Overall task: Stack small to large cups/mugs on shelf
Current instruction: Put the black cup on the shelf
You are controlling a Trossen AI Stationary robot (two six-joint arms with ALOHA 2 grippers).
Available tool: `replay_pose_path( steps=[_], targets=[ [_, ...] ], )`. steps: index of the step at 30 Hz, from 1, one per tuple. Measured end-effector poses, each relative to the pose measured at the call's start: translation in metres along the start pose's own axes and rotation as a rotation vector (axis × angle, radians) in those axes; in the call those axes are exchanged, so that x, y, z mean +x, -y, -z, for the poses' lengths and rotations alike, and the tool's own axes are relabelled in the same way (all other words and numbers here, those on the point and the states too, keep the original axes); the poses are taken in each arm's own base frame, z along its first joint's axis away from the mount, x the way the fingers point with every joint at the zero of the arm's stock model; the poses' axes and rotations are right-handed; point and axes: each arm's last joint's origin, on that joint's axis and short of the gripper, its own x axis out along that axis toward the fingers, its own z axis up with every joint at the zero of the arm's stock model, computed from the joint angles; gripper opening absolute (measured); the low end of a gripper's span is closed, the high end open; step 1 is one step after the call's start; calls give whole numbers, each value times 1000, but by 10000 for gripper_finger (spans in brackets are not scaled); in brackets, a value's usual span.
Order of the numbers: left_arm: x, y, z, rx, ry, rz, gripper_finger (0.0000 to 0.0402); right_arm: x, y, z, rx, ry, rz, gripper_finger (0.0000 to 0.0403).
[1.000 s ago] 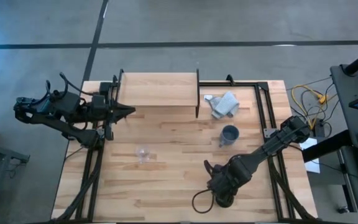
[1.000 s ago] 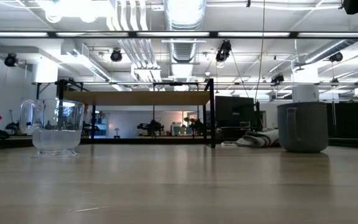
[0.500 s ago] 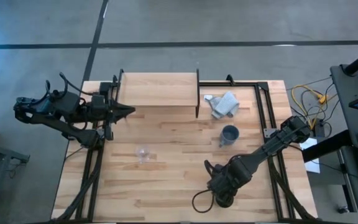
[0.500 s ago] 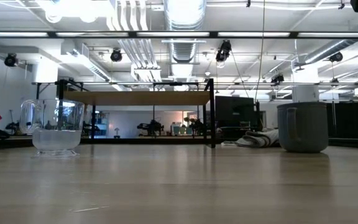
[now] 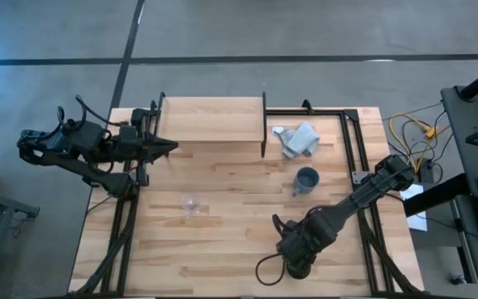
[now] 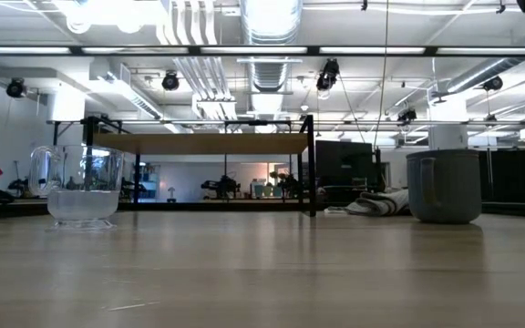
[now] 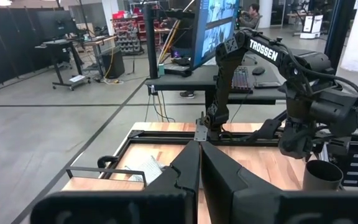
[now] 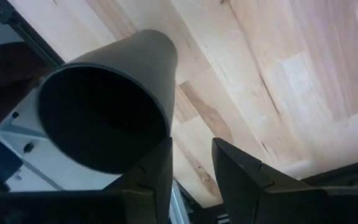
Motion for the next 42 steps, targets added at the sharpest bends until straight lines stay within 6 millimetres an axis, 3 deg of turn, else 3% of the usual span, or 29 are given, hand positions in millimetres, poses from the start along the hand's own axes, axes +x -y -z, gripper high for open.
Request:
replay_pose_path(
  steps=[10,20,23,26,30,34,42],
  targets=[
    [0,0,0,2,-5,0,0,-8,-8,-1,-19,29,-72,107],
    [-1,0,0,1,-1,0,0,23,-9,-12,-58,-3,45,105],
    [-2,-1,0,0,0,0,0,32,-11,-16,-89,-20,61,89],
    [-2,-1,0,0,0,0,0,29,-13,-20,-101,-24,50,41],
    [-2,-1,0,0,0,0,0,5,-18,-30,-134,34,-16,12],
    [-2,-1,0,37,0,-1,0,-45,-13,-40,-187,160,-30,10],
    [1,-1,1,54,-9,-43,0,-158,43,-79,-183,739,266,9]
  ],
)
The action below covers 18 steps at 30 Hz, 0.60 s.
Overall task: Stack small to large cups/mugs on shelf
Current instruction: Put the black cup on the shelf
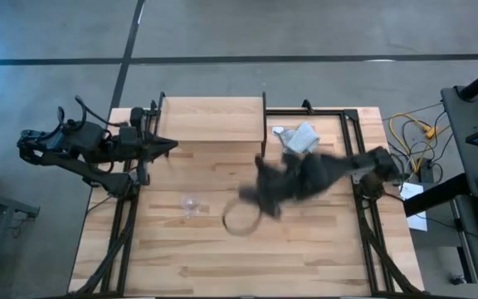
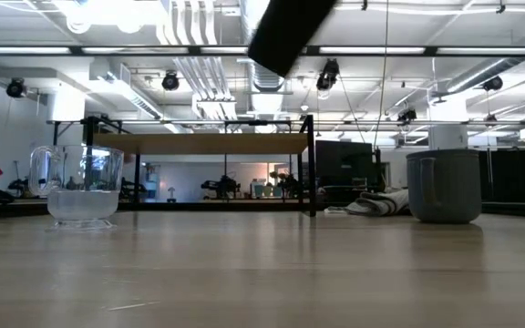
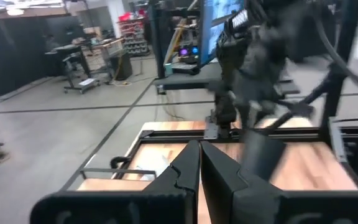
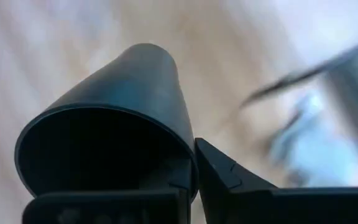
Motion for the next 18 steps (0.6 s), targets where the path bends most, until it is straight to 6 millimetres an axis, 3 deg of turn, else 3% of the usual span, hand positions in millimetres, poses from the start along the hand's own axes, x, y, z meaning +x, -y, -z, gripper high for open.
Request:
replay_pose_path(
  steps=[5,8,11,14,18],
  targets=[
    [6,-1,5,27,-56,-169,0,-10,70,-43,49,136,101,9],
    [12,-2,13,85,-140,-330,0,-1,113,-56,99,115,138,9],
    [25,-3,20,127,-199,-486,0,10,151,-64,137,65,49,9],
    [45,-6,26,139,-250,-559,0,22,178,-74,141,79,29,9],
    [77,-20,38,22,-299,-616,0,32,199,-87,142,152,41,9]
  ],
)
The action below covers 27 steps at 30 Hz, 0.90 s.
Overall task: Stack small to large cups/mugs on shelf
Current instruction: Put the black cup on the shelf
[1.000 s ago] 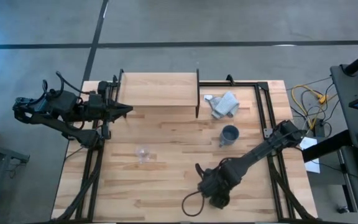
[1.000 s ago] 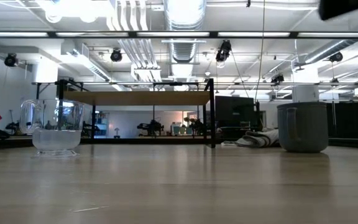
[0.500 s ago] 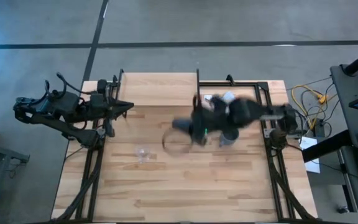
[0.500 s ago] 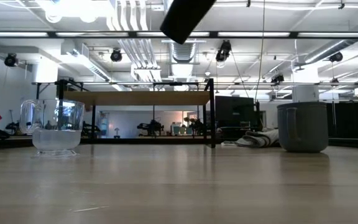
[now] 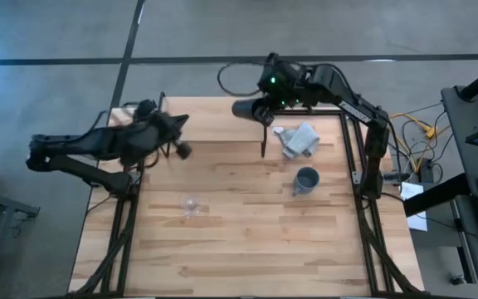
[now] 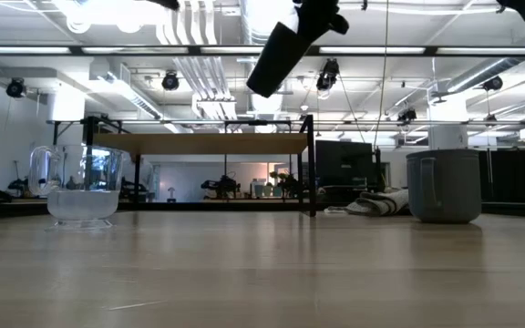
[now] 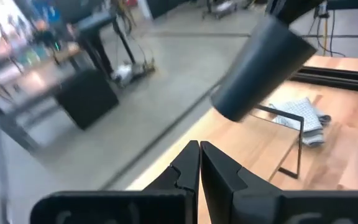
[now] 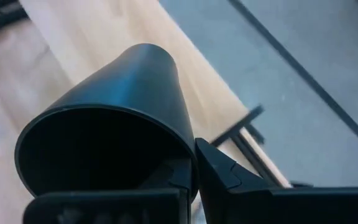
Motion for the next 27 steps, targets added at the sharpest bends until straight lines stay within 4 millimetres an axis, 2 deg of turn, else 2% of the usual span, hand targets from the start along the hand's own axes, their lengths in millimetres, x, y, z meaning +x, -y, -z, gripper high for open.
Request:
replay_pose_path(
  steps=[4,9,12,15,21,27],
  targets=[
    [44,7,-5,-30,-8,81,0,8,11,-4,3,-6,-72,9],
    [97,8,-17,-137,118,174,0,21,17,1,-20,-93,-59,9],
    [126,5,-13,-178,125,183,0,24,17,1,-61,-97,-55,9],
    [151,8,-1,-240,60,212,0,26,18,-5,-84,-40,-57,9],
    [185,22,13,-280,53,250,0,27,24,-7,-133,-20,-59,9],
    [200,31,23,-329,13,264,0,32,36,-9,-147,-18,-54,9]
  ],
)
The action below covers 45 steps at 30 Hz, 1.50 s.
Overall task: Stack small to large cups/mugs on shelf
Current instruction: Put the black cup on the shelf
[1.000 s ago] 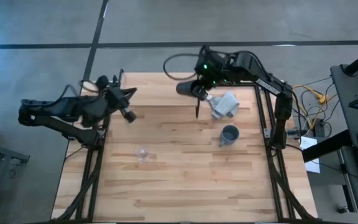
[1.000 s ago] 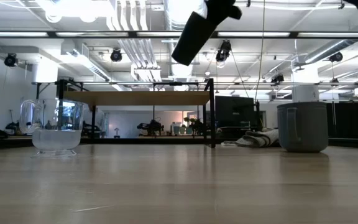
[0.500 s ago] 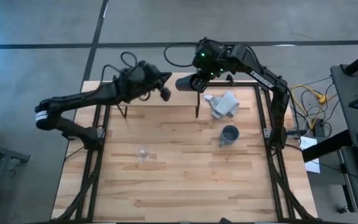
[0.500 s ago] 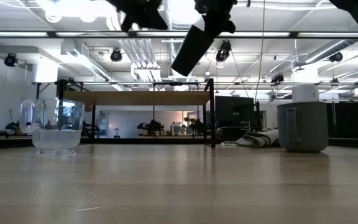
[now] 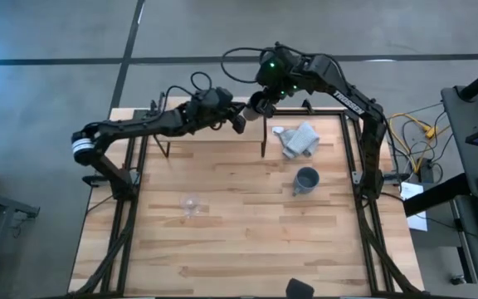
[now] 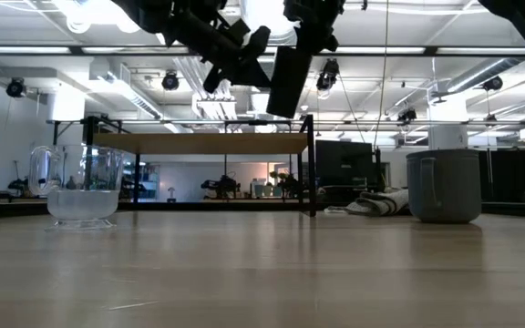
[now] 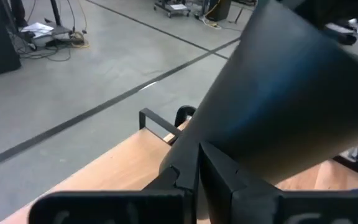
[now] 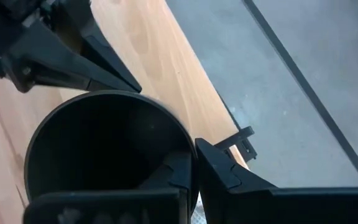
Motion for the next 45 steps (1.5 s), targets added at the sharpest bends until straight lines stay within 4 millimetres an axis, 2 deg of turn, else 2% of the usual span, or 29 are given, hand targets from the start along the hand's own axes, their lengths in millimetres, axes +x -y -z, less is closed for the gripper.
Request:
replay_pose_path(
  steps=[6,10,13,20,33,45],
  targets=[
    [4,-1,7,-7,-42,-11,0,22,6,-1,-21,-33,-71,9],
    [7,-2,12,-2,-74,-29,0,41,5,-2,-53,-64,-55,9],
    [8,-3,16,1,-104,-39,0,48,5,-3,-63,-59,-56,9],
    [7,-4,17,-18,-118,-48,0,49,5,-5,-67,-41,-55,14],
    [8,-3,15,-25,-100,-22,0,51,4,-8,-83,-20,-47,95],
    [-1,-5,8,-16,-88,-36,0,40,2,-11,-51,30,-44,89]
  ],
)
